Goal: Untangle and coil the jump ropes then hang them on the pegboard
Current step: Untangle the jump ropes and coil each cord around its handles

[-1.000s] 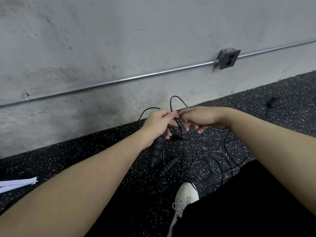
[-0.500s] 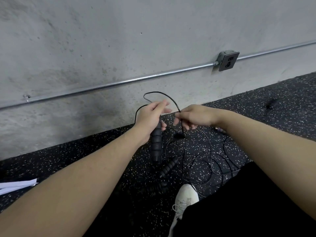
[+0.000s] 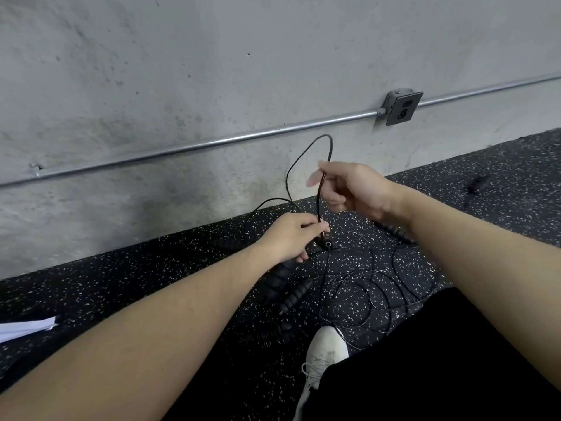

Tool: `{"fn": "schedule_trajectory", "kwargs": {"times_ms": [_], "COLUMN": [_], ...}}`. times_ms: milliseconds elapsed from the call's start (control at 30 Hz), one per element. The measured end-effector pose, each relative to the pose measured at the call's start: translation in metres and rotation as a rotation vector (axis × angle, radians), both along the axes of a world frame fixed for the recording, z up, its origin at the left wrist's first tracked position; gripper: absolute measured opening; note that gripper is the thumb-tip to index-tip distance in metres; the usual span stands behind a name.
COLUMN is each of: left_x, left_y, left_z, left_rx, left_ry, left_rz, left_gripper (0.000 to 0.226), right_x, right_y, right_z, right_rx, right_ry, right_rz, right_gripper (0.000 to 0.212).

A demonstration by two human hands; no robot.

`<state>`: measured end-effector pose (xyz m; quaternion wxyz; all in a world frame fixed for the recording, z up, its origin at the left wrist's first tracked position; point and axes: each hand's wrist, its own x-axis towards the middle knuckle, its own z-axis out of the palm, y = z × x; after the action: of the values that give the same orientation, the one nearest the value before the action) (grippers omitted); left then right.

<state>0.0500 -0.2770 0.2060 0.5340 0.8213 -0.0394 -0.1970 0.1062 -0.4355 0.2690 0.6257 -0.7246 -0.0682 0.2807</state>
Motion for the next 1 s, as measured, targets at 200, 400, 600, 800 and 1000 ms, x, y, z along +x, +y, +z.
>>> {"fn": "schedule_trajectory", "kwargs": {"times_ms": [200,400,600,800,1000], "left_x": [0.007,0.014,0.016,0.015,0.008], "left_y": [0.001,0.001,0.002,0.005,-0.003], "left_z": [0.005,0.021,0.036,0.025,0.006], "left_rx": [-0.166,-0.417,-0.597,-0.472,-0.211], "left_ry": [0.036,0.062,0.096,0.067,0.1], "left_rz": [0.149,0.312,0.398,0.345,0.121], "left_gripper": [0.02,0.019,0.018,0.021,0.018], "right_x": [-0.002,-0.013,-0.012,-0.013,-0.011], "right_y": [-0.014,-0.015,-0.016,-0.013,-0.008], "right_z": [-0.007,-0.011,-0.006,-0.002,0.005], "right_rx": [-0.391,-0.737,-0.832,-0.708,-0.343], "right_ry": [-0.013,0.063,-0.122,-0.221,-0.15], "right_rz": [0.115,0.391,0.392,0.196,0.033], "right_gripper": [0.039,0.03,0.032,0.055,0.047]}}
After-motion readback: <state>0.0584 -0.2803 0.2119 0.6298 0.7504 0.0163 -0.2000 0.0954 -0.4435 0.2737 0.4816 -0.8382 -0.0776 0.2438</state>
